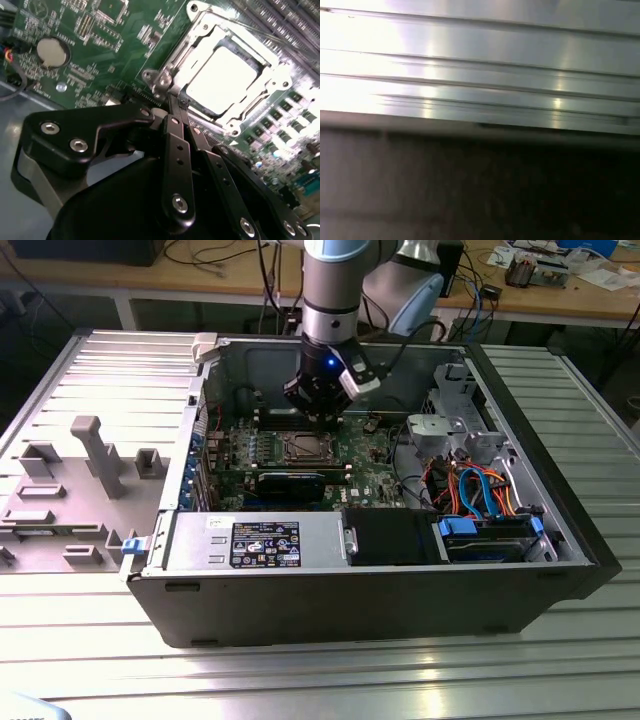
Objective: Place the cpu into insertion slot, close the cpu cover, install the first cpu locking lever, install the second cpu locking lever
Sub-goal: 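Install the first cpu locking lever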
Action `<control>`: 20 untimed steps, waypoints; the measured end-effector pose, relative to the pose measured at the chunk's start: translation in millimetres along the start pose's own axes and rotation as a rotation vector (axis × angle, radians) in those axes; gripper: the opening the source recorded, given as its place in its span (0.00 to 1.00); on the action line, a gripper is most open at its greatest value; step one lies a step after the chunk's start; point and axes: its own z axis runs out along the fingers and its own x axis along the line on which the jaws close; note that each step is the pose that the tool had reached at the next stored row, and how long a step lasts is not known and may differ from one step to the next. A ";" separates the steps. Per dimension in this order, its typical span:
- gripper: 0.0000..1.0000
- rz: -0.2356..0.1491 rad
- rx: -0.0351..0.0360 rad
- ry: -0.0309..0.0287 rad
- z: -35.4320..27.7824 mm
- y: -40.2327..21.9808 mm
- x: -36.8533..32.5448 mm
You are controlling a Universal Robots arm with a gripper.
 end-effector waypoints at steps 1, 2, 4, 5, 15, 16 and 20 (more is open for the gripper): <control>0.11 0.000 0.0000 0.0000 0.0 -2.9 0.2; 0.11 0.000 -0.0001 -0.0001 0.1 -7.2 0.6; 0.11 0.000 0.0003 0.0000 0.2 -14.0 1.2; 0.11 0.000 0.0007 0.0000 0.3 -17.2 1.5; 0.11 0.000 0.0430 0.0036 -11.6 -31.6 2.8; 0.11 0.000 0.0430 0.0035 -14.0 -31.7 2.8; 0.11 0.000 0.0432 0.0036 -24.7 -31.9 2.9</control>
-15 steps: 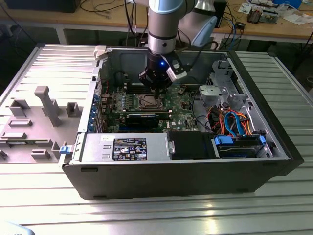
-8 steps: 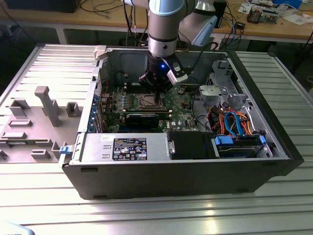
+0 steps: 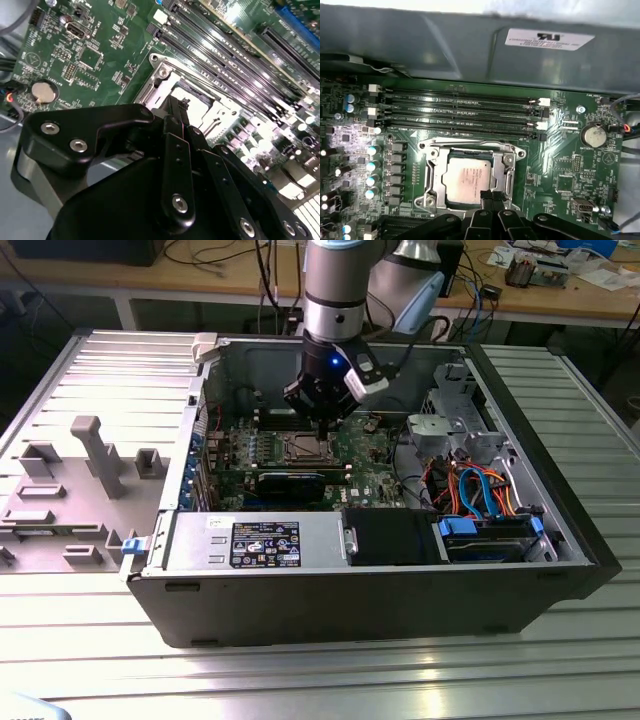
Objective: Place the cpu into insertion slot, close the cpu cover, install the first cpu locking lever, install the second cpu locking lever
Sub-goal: 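Install the first cpu locking lever, then install the second cpu locking lever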
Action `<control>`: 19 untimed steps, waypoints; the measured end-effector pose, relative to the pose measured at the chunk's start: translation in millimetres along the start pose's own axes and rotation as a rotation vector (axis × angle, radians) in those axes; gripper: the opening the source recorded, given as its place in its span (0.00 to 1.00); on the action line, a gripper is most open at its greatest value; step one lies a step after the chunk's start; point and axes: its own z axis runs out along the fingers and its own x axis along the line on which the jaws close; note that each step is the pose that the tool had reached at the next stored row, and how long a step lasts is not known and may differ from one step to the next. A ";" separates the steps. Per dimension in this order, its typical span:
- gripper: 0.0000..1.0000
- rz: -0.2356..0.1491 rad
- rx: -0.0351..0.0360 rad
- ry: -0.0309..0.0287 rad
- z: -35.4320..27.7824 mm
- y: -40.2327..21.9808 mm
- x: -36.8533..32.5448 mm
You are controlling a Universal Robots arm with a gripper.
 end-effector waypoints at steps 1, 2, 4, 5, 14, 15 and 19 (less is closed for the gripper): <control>0.11 0.000 -0.0001 -0.0001 -2.6 -0.1 0.0; 0.11 0.000 -0.0001 -0.0001 -3.6 -0.2 0.0; 0.11 0.000 -0.0003 -0.0002 -4.2 -0.2 0.0; 0.11 0.000 -0.0004 -0.0002 -4.3 -0.2 0.0; 0.11 0.000 -0.0001 0.0000 -4.6 -0.2 0.0; 0.11 0.000 -0.0001 0.0000 -4.6 -0.3 0.0; 0.11 0.000 0.0003 0.0002 -4.8 -1.6 0.1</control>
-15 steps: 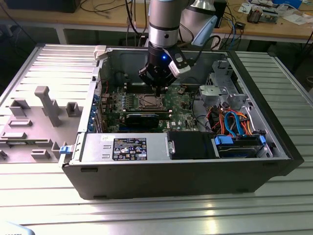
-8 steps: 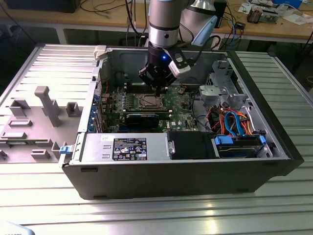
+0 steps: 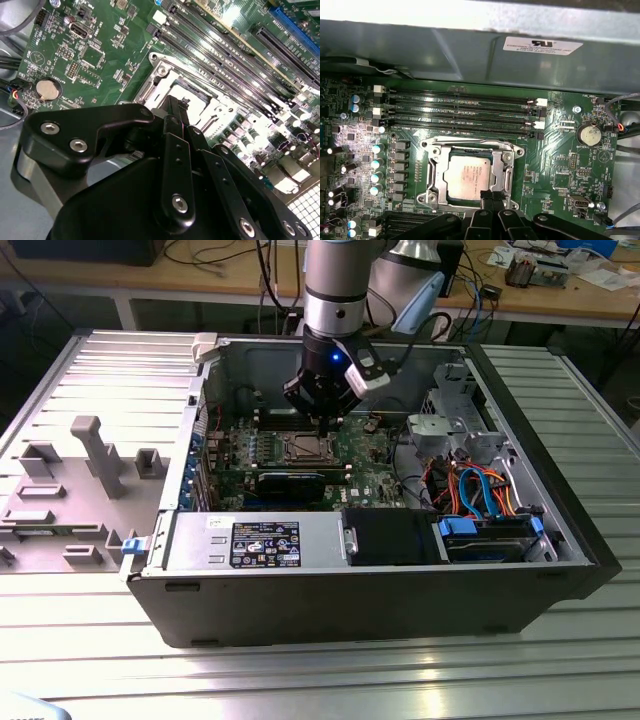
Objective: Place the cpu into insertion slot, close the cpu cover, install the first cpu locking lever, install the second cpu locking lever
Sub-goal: 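Install the second cpu locking lever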
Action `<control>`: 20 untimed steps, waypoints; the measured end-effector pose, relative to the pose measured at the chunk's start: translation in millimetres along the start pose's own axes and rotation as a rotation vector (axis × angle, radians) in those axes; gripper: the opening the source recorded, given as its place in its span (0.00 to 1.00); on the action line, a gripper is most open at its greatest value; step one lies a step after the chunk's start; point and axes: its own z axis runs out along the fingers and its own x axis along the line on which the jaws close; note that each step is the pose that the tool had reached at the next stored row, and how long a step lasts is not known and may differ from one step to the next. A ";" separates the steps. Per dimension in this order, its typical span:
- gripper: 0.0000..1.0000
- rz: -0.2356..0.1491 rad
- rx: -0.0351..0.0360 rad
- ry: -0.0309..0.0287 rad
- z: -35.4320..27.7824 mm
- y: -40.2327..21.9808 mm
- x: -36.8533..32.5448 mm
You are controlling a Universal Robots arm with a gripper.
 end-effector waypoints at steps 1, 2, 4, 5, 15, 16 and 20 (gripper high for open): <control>0.11 0.000 -0.0003 -0.0002 0.3 -3.6 0.3; 0.11 0.000 -0.0007 -0.0002 0.5 -6.1 0.6; 0.11 0.000 -0.0022 -0.0004 0.9 -12.2 1.1; 0.11 0.000 -0.0031 -0.0004 1.0 -15.3 1.4; 0.11 0.000 -0.0789 -0.0072 3.2 -47.4 6.7; 0.11 0.000 -0.0836 -0.0075 3.6 -49.2 8.1; 0.11 0.000 -0.0999 -0.0090 5.7 -53.4 18.6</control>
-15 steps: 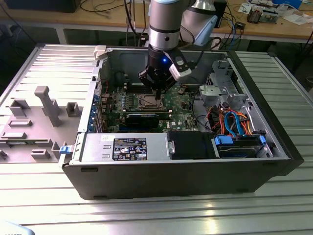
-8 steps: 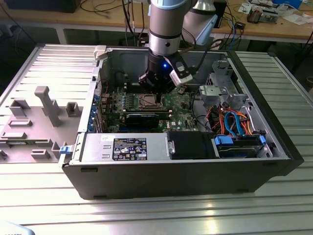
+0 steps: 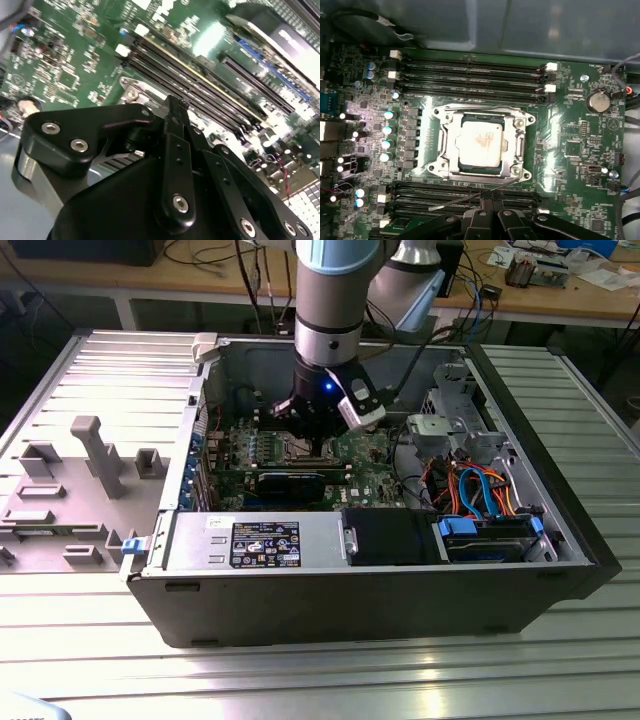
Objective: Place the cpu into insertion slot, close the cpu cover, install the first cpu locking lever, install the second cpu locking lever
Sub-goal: 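Install the second cpu locking lever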
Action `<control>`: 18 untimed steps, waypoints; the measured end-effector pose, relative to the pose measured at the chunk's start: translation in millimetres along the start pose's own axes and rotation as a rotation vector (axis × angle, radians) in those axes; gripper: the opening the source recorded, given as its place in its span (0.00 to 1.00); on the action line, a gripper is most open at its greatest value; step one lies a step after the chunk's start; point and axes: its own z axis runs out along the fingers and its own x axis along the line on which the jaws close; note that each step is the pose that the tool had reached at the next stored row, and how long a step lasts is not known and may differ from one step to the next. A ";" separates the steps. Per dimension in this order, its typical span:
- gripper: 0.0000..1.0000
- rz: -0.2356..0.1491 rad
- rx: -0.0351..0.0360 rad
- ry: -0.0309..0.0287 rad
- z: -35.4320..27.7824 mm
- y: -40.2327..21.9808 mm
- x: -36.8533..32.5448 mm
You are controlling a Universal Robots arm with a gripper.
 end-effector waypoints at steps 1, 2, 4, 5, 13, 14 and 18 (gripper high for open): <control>0.11 0.000 -0.0062 -0.0007 1.0 -1.6 5.2; 0.11 0.000 -0.0103 -0.0010 1.8 -2.1 8.1; 0.11 0.000 -0.0182 -0.0017 4.2 -2.3 15.4; 0.11 0.000 -0.0212 -0.0019 4.9 -2.2 17.8; 0.11 0.000 -0.0345 -0.0031 17.8 -1.3 44.2; 0.11 0.000 -0.0364 -0.0033 18.5 -1.1 46.2; 0.11 -0.001 -0.0439 -0.0040 20.1 -0.8 49.6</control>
